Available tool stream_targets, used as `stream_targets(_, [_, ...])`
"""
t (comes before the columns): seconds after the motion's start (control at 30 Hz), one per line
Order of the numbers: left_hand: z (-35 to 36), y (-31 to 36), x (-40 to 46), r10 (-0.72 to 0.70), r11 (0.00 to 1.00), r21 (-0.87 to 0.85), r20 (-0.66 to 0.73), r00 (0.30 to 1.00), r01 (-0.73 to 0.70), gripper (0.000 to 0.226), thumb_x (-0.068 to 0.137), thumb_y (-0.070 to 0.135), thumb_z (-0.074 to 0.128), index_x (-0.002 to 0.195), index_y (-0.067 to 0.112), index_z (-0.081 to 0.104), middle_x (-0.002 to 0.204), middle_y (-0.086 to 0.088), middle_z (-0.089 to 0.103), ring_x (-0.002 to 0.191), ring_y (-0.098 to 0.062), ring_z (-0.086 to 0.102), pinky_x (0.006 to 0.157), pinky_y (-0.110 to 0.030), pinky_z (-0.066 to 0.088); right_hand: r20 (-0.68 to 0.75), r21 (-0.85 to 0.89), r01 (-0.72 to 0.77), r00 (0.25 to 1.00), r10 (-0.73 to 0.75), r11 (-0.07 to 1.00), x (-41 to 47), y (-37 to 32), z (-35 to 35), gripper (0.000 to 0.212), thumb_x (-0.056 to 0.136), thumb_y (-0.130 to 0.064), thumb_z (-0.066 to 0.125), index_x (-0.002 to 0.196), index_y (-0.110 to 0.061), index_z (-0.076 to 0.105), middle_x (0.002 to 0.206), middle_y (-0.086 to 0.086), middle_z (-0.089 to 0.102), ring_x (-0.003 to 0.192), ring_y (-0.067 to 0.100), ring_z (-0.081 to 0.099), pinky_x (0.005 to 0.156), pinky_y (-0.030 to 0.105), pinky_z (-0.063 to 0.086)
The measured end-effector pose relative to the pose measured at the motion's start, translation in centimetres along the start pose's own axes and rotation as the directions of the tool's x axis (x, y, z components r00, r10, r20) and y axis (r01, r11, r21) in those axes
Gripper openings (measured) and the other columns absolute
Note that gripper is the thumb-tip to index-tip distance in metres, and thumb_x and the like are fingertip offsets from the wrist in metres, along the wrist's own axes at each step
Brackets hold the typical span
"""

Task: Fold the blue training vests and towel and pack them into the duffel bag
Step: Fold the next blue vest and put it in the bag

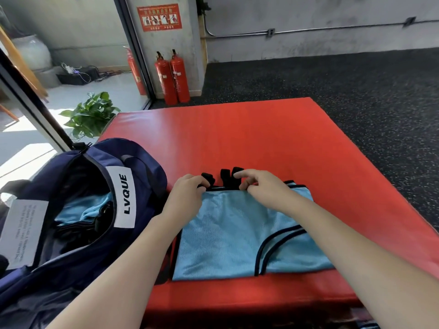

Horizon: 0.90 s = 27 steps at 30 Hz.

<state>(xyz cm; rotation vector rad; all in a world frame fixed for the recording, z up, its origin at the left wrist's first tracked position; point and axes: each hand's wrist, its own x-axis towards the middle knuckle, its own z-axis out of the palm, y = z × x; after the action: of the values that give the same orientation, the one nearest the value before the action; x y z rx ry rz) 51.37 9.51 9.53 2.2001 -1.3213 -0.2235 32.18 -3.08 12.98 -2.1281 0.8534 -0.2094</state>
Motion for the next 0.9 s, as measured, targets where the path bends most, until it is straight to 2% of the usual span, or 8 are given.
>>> stream_targets(0.07, [-0.2,0.1,0.0,-0.047,0.997,-0.065,-0.015,0.999,0.046,0.017,0.098,0.014,0.06,0.105,0.022,0.073,0.104,0.002,0.063,0.092,-0.017,0.059,0.075,-0.025,0.042,-0.012,-0.125,0.02,1.0,-0.021,0.992,0.2,0.8,0.4,0.04,0.099,-0.014,0.048,0.132,-0.034,0.06,0.117,-0.01,0.065,0.092,0.007,0.062,0.078,0.026,0.049])
stream_targets(0.1, [-0.3,0.1,0.0,-0.078,0.992,-0.103,-0.031,0.996,0.074,0.014,0.097,0.016,0.062,0.104,0.023,0.073,0.104,0.002,0.065,0.09,-0.016,0.06,0.075,-0.025,0.043,-0.013,-0.253,0.021,1.0,-0.025,0.967,0.4,1.3,0.6,0.036,0.1,-0.022,0.051,0.132,-0.036,0.06,0.125,-0.009,0.062,0.109,0.015,0.058,0.095,0.036,0.047])
stream_targets(0.17, [-0.6,0.2,0.0,-0.123,0.985,-0.132,-0.075,0.99,0.113,0.01,0.094,0.021,0.069,0.103,0.023,0.073,0.103,0.003,0.065,0.091,-0.013,0.057,0.079,-0.025,0.04,-0.004,-0.44,0.024,1.0,-0.029,0.898,0.5,2.2,0.8,0.032,0.101,-0.037,0.053,0.133,-0.038,0.06,0.134,-0.008,0.055,0.125,0.022,0.046,0.106,0.046,0.033])
stream_targets(0.4, [-0.6,1.1,0.0,-0.235,0.97,-0.09,-0.142,0.962,0.224,0.023,0.087,0.026,0.077,0.086,0.024,0.054,0.085,0.004,0.057,0.075,-0.02,0.057,0.058,-0.035,0.044,-0.133,-0.522,-0.001,0.988,-0.08,0.853,0.5,3.5,-1.1,0.024,0.101,-0.048,0.05,0.111,-0.04,0.07,0.116,-0.008,0.061,0.113,0.021,0.051,0.095,0.043,0.033])
stream_targets(0.6, [0.6,3.1,-1.2,-0.141,0.985,0.081,-0.142,0.98,0.154,0.026,0.095,0.041,0.061,0.078,0.022,0.053,0.07,0.004,0.061,0.068,-0.022,0.059,0.059,-0.04,0.052,-0.15,-0.424,-0.024,0.988,-0.044,0.905,-0.5,5.4,-3.8,0.017,0.096,-0.042,0.062,0.105,-0.034,0.074,0.109,-0.01,0.069,0.106,0.018,0.062,0.095,0.044,0.048])
stream_targets(0.7, [1.4,3.4,-0.9,-0.098,0.989,0.104,-0.101,0.99,0.109,0.03,0.095,0.046,0.058,0.076,0.022,0.06,0.082,0.005,0.06,0.08,-0.022,0.059,0.067,-0.037,0.05,-0.152,-0.38,-0.056,0.988,-0.003,0.923,-1.0,6.1,-4.8,0.011,0.092,-0.044,0.067,0.094,-0.038,0.076,0.097,-0.014,0.07,0.096,0.015,0.063,0.086,0.042,0.053])
stream_targets(0.8, [2.4,3.9,-0.4,-0.064,0.992,0.11,-0.043,0.997,0.068,0.036,0.096,0.051,0.054,0.096,0.018,0.069,0.107,0.005,0.062,0.104,-0.021,0.058,0.089,-0.04,0.048,-0.127,-0.355,-0.071,0.991,0.027,0.932,-1.4,6.6,-5.5,0.008,0.089,-0.044,0.071,0.085,-0.039,0.077,0.089,-0.015,0.071,0.087,0.011,0.065,0.081,0.04,0.056])
stream_targets(0.9, [3.7,5.2,-0.1,-0.083,0.963,0.257,-0.001,0.997,0.08,0.052,0.095,0.065,0.045,0.122,0.025,0.064,0.141,-0.002,0.049,0.136,-0.025,0.038,0.114,-0.05,0.026,-0.057,-0.349,-0.077,0.996,0.061,0.934,-2.0,6.7,-6.2,0.01,0.082,-0.046,0.078,0.076,-0.037,0.077,0.078,-0.016,0.071,0.078,0.004,0.065,0.074,0.034,0.058])
